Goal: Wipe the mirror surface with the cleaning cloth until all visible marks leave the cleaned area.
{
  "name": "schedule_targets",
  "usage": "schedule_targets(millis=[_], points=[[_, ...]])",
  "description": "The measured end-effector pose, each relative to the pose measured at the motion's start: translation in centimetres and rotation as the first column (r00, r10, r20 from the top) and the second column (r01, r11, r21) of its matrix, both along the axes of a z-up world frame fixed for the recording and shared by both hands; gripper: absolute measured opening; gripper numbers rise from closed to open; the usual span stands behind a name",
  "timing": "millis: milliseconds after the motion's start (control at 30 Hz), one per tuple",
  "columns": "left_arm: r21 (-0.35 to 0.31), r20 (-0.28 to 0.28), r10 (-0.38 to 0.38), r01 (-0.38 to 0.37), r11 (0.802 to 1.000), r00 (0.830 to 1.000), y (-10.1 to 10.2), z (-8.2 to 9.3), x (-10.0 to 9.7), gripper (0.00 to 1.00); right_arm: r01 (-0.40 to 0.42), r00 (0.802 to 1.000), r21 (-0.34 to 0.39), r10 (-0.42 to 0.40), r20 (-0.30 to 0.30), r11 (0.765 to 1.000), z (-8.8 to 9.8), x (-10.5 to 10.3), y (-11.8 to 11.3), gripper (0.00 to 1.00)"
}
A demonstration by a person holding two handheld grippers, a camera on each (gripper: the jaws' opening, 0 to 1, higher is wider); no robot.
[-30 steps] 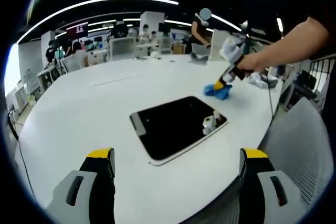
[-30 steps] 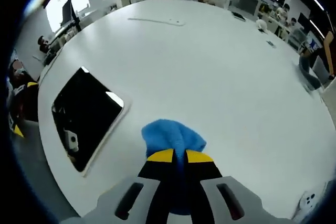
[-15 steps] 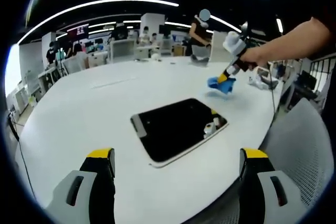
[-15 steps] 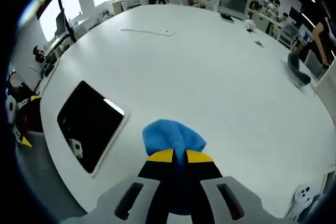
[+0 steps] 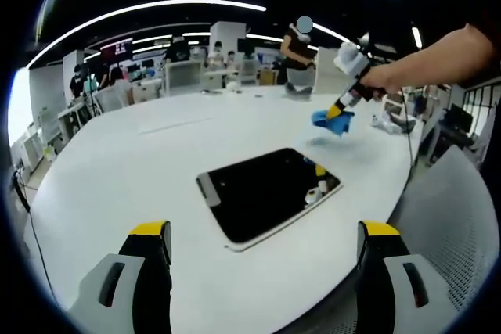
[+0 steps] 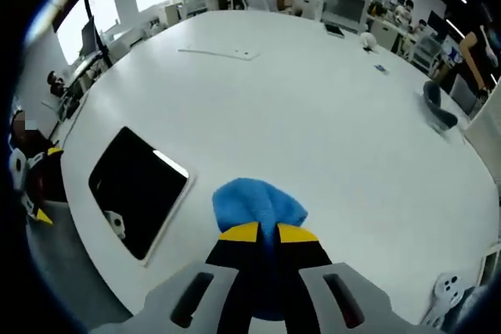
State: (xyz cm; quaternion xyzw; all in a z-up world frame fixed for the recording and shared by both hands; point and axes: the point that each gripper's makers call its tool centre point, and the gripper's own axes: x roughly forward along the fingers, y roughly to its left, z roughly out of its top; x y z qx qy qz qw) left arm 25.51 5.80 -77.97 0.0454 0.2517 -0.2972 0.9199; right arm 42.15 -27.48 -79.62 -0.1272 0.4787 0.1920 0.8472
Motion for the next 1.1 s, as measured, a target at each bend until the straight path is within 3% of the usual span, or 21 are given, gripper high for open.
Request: schedule_targets(millis=[567, 1100], points=[[0.005, 0.011, -0.002, 0.002, 1.000, 1.000, 0.1, 0.1, 0.1, 0.99, -0.017, 1.000, 0.022, 0.017, -0.021, 1.000, -0.4, -0.3, 2.6, 0.02], [0.010, 0.014, 0.015, -0.015, 1.000, 1.000, 0.4, 0.1, 0.3, 0.99, -0.040, 0.999, 0.037, 0.041, -0.033, 0.999, -2.3, 0.1, 5.9, 0.02]])
